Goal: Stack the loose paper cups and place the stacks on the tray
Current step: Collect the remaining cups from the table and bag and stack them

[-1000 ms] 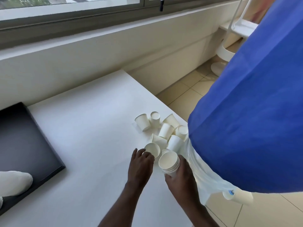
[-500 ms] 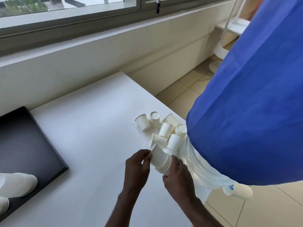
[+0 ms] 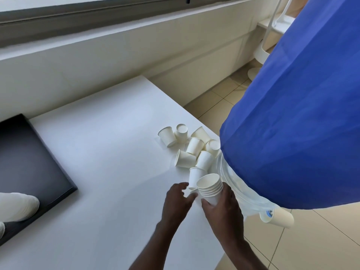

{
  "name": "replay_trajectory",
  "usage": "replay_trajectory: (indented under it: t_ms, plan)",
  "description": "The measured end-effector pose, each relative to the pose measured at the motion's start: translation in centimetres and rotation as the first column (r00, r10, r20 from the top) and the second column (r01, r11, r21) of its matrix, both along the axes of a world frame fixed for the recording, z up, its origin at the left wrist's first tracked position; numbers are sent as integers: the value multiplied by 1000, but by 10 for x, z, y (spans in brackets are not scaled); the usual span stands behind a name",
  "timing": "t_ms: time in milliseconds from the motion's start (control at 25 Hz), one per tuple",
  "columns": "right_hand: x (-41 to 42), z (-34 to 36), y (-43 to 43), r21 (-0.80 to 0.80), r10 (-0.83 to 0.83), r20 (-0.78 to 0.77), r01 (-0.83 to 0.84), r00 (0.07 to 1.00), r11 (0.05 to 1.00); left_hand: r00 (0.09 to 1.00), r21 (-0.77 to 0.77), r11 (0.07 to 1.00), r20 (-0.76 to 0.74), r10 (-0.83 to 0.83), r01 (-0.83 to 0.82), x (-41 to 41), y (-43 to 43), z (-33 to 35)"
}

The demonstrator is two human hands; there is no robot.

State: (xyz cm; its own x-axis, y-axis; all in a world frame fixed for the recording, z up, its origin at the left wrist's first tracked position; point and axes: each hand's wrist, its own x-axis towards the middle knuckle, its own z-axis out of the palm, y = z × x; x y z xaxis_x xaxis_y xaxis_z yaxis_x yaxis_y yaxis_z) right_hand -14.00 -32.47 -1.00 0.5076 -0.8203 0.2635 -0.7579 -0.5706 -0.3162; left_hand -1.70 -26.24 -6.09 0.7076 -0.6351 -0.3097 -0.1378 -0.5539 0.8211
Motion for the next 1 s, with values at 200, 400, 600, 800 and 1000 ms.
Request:
replay_trajectory:
  t_ms: [200,400,600,800,1000]
  plan:
    - [-1,1,-1,-35,10,1,-10,1000,999,994,102,992,80,-79,71,-14,-6,-25]
    - [-4,-1,-4,17,33,-59,-32,998,999,996,-17,996,29,-90,90,-13,5,-30]
    - [-4,8,-2,64,21,-196,-9,980,998,990,-175,978,-62,-129,117,2,36,-19]
    - [-6,13,0,83,15,-410,21,912,996,980,-263,946,-117,163,-189,35,52,5]
    - [6,7,7,189,135,-469,-50,873,981,986,-320,934,-99,136,-161,40,47,29]
